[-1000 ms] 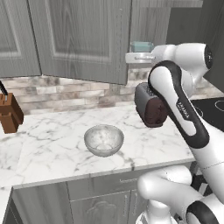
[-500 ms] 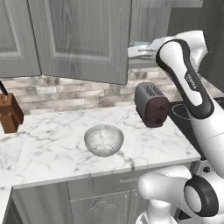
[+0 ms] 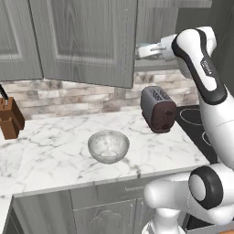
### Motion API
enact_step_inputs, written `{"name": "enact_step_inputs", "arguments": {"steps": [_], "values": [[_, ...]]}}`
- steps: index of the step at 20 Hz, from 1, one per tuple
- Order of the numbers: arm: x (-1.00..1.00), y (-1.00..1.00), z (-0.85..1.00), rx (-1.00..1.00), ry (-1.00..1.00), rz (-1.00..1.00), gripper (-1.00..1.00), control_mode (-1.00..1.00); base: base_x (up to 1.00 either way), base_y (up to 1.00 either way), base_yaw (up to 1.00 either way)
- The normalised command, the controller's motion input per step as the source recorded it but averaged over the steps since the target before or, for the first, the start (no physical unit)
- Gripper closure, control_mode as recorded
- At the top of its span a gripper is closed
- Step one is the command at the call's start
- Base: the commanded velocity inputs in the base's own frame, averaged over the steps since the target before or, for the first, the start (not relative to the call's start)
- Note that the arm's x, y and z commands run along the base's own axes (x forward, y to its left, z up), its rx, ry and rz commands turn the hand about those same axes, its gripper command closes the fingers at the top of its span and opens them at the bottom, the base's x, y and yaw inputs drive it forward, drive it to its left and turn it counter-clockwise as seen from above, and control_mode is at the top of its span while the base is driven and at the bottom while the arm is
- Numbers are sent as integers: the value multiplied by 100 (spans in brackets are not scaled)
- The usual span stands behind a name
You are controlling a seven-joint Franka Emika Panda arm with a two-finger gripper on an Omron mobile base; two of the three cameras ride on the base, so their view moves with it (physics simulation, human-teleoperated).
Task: Open the cabinet. Pick the banana and apple from the cabinet and place them into the bowl. Then close the cabinet.
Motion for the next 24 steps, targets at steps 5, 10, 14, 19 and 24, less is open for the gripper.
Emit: {"name": "enact_step_inputs", "arguments": {"steps": [5, 10, 14, 19, 24], "values": [[32, 0, -1, 2, -5, 20, 100, -100, 0, 0, 0], [17, 0, 0, 2, 0, 23, 100, -100, 0, 0, 0], [1, -5, 0, 0, 0, 22, 100, -100, 0, 0, 0], [3, -2, 0, 0, 0, 17, 100, -100, 0, 0, 0], [6, 0, 0, 0, 0, 8, 100, -100, 0, 0, 0]]}}
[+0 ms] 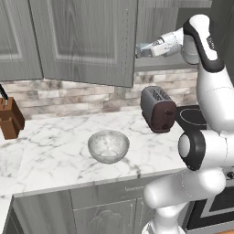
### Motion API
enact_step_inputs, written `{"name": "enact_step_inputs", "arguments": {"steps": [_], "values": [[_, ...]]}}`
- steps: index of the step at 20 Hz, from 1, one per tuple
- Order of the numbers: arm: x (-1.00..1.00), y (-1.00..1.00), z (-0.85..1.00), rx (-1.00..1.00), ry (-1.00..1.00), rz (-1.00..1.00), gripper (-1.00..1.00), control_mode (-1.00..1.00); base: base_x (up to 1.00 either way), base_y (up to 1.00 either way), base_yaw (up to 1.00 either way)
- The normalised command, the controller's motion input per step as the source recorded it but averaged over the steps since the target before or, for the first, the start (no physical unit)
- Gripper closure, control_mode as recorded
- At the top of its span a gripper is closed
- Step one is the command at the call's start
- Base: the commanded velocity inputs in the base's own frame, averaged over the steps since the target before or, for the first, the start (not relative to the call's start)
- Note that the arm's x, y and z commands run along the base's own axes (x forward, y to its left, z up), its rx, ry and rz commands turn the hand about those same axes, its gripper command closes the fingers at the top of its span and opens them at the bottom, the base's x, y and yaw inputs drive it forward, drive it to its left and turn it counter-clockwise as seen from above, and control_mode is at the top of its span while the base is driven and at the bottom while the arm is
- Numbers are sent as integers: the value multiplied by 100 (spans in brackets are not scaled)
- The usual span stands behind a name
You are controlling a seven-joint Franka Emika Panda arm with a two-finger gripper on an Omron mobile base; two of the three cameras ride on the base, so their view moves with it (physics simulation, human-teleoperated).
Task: Open the cabinet. Pick the banana and apple from the cabinet and place them into the bowl. Then close the cabinet.
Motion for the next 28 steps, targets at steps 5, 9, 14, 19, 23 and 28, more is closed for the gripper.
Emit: {"name": "enact_step_inputs", "arguments": {"steps": [5, 9, 14, 19, 23, 28], "values": [[0, -11, 0, 0, 0, 7, 100, -100, 0, 0, 0], [6, 0, 0, 0, -1, 6, 100, -100, 0, 0, 0], [18, 6, -10, 0, -7, 2, 100, -100, 0, 0, 0], [15, 23, -23, 0, -12, 0, 100, -100, 0, 0, 0], [15, 19, -16, 0, -10, 0, 100, -100, 0, 0, 0], [-8, 15, -1, 0, -1, 0, 100, -100, 0, 0, 0]]}}
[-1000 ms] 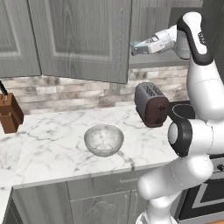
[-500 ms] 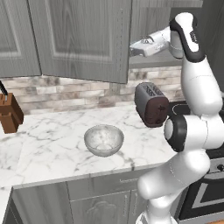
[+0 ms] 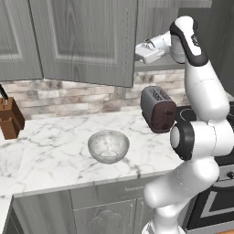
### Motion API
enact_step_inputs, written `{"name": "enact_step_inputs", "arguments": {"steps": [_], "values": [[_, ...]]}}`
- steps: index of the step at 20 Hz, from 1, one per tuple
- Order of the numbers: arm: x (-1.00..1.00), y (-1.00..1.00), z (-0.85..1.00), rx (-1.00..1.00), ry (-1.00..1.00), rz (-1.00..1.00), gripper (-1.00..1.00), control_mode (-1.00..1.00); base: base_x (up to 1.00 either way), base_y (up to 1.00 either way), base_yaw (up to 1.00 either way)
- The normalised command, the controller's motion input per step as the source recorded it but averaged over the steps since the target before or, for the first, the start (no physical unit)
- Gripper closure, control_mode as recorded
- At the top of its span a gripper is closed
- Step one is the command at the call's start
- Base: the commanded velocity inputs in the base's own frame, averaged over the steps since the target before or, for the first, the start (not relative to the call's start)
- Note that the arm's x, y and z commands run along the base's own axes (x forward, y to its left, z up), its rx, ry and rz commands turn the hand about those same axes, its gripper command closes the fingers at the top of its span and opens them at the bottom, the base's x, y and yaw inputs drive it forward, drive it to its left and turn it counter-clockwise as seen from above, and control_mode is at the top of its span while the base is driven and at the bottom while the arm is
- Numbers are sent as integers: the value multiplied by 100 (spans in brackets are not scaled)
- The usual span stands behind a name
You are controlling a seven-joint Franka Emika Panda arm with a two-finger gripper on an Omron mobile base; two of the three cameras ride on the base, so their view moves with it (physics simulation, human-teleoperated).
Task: Open the cabinet. Pick the banana and apple from the cabinet and place them into the bowl. Then close the cabinet.
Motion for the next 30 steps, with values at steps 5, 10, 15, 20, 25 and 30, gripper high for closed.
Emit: {"name": "enact_step_inputs", "arguments": {"steps": [5, 10, 15, 20, 25, 30], "values": [[-31, 20, 0, 0, 0, 0, 100, -100, 0, 0, 0], [-39, 24, 0, 0, 0, 0, 100, -100, 0, 0, 0], [-52, 27, 0, 0, 0, 0, 100, -100, 0, 0, 0], [-55, 37, 0, 0, 0, 0, 100, -100, 0, 0, 0], [-40, 51, 0, 0, 0, 0, 100, -100, 0, 0, 0], [-36, 65, 0, 0, 0, 0, 100, -100, 0, 0, 0]]}}
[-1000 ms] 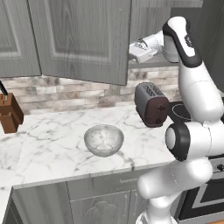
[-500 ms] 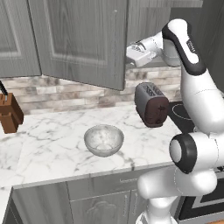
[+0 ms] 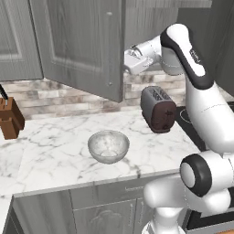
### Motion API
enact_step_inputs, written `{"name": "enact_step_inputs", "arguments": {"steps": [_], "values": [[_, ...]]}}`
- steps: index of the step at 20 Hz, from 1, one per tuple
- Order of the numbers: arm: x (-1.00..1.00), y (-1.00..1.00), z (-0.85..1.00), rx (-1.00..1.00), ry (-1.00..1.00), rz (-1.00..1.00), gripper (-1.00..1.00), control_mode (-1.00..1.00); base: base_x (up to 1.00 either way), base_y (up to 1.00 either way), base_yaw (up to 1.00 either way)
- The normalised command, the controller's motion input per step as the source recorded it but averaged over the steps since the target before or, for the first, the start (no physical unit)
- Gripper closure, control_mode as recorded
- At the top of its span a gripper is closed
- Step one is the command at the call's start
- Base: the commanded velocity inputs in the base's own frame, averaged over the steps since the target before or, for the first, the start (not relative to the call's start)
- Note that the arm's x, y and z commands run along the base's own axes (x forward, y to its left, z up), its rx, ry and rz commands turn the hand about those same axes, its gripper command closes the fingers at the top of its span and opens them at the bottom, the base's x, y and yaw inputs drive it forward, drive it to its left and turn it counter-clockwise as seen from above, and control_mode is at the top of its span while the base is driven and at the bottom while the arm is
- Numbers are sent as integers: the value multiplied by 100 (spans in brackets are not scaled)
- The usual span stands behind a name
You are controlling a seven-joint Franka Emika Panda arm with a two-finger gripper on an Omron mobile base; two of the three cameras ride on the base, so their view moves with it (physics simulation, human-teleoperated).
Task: Open the cabinet. Pick the banana and apple from the cabinet and place them into the bowl. Then close the cabinet.
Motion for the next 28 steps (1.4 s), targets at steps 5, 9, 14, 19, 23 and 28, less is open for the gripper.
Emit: {"name": "enact_step_inputs", "arguments": {"steps": [5, 9, 14, 19, 23, 28], "values": [[-23, 65, 0, 0, 0, 0, 100, -100, 0, 0, 0], [-9, 54, 0, 0, 0, 0, 100, -100, 0, 0, 0], [0, 45, 0, 0, 0, 0, 100, -100, 0, 0, 0], [0, 38, 0, 0, 0, 0, 100, -100, 0, 0, 0], [2, 20, 0, 0, 0, -2, 100, -100, 0, 0, 0], [3, 4, 0, 0, 0, -2, 100, -100, 0, 0, 0]]}}
